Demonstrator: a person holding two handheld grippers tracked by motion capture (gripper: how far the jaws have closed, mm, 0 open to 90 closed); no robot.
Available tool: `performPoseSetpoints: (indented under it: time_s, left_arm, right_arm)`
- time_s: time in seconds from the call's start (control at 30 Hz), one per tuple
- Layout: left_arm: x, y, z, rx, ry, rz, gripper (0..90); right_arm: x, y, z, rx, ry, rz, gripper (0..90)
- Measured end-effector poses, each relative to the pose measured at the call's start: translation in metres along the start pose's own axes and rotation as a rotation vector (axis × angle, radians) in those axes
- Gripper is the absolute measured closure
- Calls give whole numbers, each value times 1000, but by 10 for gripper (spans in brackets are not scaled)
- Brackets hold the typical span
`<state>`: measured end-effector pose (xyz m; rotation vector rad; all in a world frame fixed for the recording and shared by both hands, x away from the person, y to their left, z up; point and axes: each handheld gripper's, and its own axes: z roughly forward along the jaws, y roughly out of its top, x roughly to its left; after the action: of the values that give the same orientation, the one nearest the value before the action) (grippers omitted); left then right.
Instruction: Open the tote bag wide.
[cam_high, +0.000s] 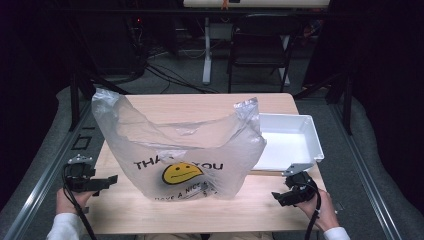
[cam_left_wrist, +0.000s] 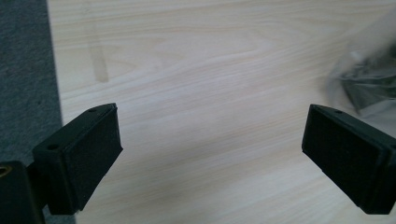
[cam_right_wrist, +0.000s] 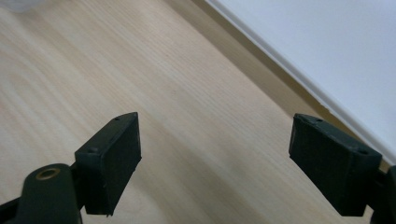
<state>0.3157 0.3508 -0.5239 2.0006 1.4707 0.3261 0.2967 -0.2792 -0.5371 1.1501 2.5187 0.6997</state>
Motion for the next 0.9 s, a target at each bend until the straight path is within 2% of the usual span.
performPoseSetpoints:
  time_s: [0.07, 0.13, 0.33, 0.4, 0.53, 0.67, 0.77, 0.9]
  left_arm:
    - [-7, 2, -3, -17, -13, 12, 48]
    - [-15, 3, -8, -32, -25, 29, 53]
    - [-36, 5, -21, -56, -66, 95, 57]
    - [-43, 6, -22, -75, -84, 98, 57]
    - [-54, 7, -25, -73, -107, 133, 57]
    - [-61, 8, -29, -74, -142, 154, 59]
    - [-66, 9, -31, -77, -166, 171, 69]
    - [-72, 11, -32, -93, -198, 199, 129]
  right_arm:
    - [1, 0, -2, -4, 5, 6, 166]
    - [2, 1, -4, -23, 32, 26, 171]
    - [14, 10, -13, -42, 67, 15, 210]
    - [21, 14, -14, -47, 87, 1, 219]
    - [38, 25, -18, -59, 111, -41, 232]
    - [52, 36, -21, -88, 156, -74, 253]
    - [62, 44, -23, -116, 198, -94, 283]
    - [73, 56, -27, -167, 216, -106, 337]
